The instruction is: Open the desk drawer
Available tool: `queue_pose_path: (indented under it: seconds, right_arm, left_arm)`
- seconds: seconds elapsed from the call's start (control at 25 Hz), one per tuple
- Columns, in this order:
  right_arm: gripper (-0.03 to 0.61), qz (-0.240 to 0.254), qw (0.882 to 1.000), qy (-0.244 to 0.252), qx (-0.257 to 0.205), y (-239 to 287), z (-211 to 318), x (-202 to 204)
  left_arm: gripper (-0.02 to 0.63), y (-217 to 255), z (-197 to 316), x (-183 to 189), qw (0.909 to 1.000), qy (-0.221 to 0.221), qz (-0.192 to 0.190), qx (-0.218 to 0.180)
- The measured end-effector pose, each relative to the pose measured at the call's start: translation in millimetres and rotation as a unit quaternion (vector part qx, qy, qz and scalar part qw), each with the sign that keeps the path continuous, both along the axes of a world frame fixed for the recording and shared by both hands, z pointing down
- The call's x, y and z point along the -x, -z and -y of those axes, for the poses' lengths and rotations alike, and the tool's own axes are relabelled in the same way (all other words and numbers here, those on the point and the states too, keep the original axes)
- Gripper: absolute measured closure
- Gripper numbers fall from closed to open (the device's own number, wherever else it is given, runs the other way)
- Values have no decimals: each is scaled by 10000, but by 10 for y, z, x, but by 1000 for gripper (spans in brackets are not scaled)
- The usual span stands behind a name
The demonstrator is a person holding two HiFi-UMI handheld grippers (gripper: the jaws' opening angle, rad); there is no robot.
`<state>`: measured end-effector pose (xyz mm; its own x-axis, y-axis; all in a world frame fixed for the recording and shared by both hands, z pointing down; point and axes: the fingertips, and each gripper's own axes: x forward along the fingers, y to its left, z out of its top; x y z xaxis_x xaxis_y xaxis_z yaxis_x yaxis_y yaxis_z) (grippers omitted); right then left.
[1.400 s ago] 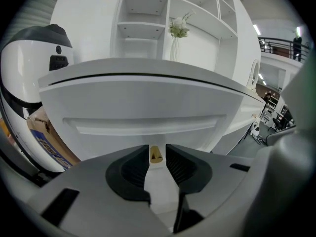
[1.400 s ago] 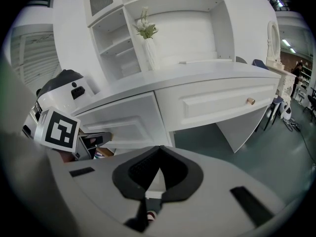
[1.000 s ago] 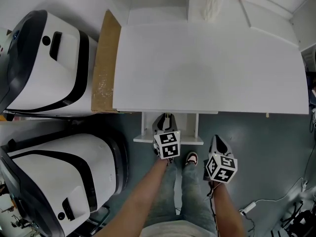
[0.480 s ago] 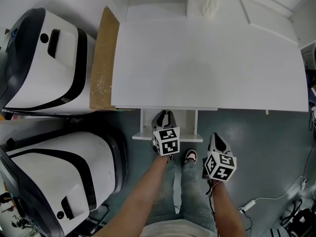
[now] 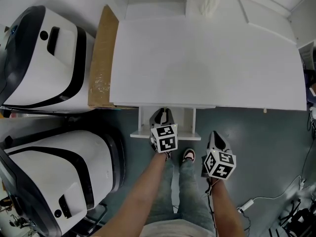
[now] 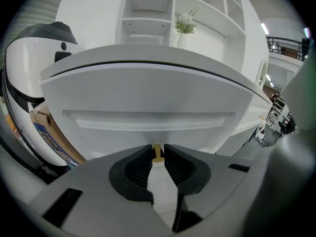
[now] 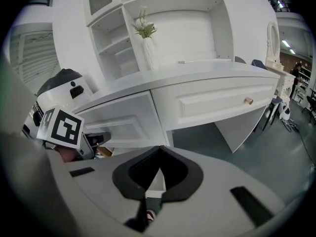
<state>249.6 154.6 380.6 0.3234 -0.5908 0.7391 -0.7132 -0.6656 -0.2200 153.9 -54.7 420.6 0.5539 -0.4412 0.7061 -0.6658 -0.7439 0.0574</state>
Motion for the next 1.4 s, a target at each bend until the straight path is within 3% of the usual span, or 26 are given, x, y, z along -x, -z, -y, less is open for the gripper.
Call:
queue_pose_path:
  seconds: [1.4]
  right_arm:
    - [572, -63, 10000, 46, -42, 80, -387, 172]
  left_arm:
    - [526, -28, -412, 369, 9998, 131, -4, 139]
